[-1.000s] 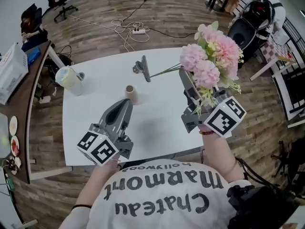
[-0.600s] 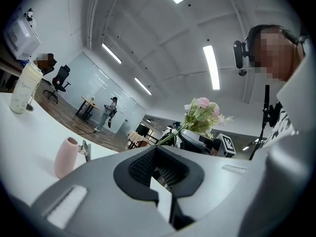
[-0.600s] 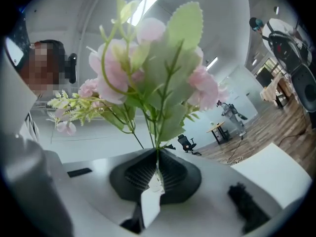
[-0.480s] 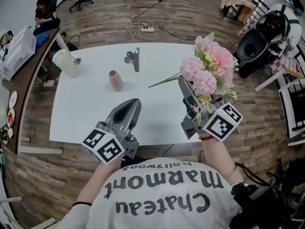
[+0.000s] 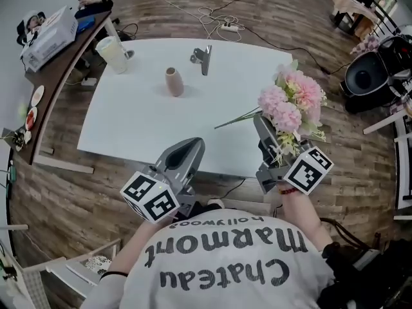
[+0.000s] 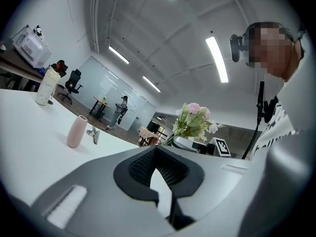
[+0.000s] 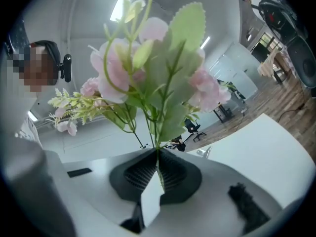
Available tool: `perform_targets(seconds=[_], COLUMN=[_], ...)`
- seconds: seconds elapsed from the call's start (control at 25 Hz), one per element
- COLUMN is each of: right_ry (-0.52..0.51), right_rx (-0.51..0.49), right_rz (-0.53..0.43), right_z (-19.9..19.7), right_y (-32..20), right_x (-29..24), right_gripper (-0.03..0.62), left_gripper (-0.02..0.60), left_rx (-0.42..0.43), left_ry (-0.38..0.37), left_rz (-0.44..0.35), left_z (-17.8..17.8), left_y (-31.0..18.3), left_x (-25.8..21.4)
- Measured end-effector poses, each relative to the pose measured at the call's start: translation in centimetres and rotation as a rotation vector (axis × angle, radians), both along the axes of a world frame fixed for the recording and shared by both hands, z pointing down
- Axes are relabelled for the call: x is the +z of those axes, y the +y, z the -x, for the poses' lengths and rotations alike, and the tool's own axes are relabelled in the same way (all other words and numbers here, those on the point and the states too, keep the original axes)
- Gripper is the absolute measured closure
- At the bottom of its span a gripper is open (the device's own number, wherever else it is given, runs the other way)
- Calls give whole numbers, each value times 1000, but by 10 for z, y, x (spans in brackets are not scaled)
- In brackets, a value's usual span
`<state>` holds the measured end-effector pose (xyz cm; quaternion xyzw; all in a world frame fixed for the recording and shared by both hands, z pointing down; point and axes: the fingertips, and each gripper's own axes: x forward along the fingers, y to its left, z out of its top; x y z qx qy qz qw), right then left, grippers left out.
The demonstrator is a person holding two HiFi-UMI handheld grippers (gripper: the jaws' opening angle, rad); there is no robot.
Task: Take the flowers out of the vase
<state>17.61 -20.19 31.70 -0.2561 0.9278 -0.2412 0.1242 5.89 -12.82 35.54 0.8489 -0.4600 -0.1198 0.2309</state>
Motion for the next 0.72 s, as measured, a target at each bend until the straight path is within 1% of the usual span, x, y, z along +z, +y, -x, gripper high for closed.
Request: perform_targets(seconds=[0.12, 0.24, 0.32, 0.44, 0.56, 0.72], right_ry=[21, 55, 65, 68, 89, 118], right_rx=[-39, -71, -94, -130, -159, -181], right_rz=[22, 22, 27, 43, 45, 58], right_z=[7, 16, 22, 30, 39, 67], right_y=[8, 11, 13, 18, 23, 29], right_x=[11, 19, 23, 29, 35, 45], right_gripper=[569, 569, 569, 569, 569, 569], left_gripper=[575, 575, 575, 575, 575, 575], left_rx=[-42, -86, -101, -109, -123, -141], left_ry=[-4, 11, 19, 6, -7, -22], left_rz=[17, 44, 62, 89, 84, 64], left_z=[7, 15, 16, 15, 19, 45], left_y=[7, 11, 16, 23, 24, 25], left_x=[6, 13, 19, 27, 28, 29])
